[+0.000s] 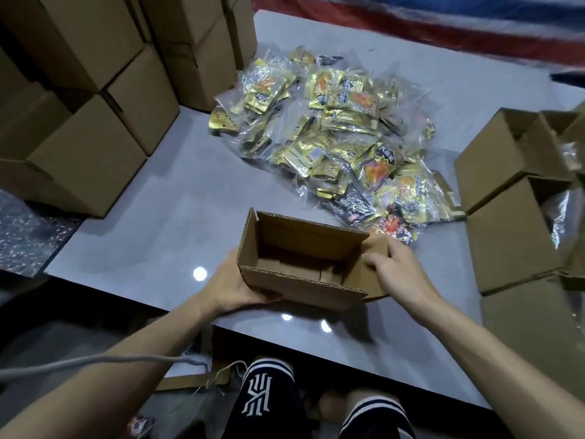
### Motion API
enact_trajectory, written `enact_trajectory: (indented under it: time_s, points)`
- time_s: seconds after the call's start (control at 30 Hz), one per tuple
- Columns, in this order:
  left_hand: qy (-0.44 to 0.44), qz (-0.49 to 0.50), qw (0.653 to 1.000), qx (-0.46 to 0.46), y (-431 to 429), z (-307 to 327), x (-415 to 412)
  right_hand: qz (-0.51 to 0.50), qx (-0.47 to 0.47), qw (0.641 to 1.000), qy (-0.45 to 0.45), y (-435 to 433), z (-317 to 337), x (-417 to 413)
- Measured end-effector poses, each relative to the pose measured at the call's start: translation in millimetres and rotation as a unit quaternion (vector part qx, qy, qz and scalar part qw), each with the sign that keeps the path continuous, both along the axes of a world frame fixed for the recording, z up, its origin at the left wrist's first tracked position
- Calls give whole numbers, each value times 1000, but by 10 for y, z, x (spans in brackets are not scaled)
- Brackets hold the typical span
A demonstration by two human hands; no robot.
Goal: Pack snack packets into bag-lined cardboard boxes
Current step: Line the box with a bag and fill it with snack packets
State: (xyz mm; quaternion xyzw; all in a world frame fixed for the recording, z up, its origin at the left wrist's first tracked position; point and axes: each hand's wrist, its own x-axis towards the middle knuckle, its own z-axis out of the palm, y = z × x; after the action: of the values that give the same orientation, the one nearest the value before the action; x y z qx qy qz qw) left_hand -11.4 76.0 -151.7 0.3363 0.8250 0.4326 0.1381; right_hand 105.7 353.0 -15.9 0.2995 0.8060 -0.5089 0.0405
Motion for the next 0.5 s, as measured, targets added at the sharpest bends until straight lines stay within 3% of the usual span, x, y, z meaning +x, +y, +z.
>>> enact_trajectory:
  time_s: [0.13, 0.27, 0.37, 0.5]
  points:
    - [52, -20, 998, 9, 82, -27, -13, -6, 19, 999, 34, 70, 34, -10]
    - [19, 34, 999, 21, 145, -40, 12, 15, 1, 1000, -3, 165, 56, -3]
    - [50, 25, 998, 1, 182, -58, -3, -84, -86, 992, -49, 332, 88, -166]
    - [89, 34, 995, -5, 176, -123, -25, -139, -56, 986, -69, 508, -66, -498]
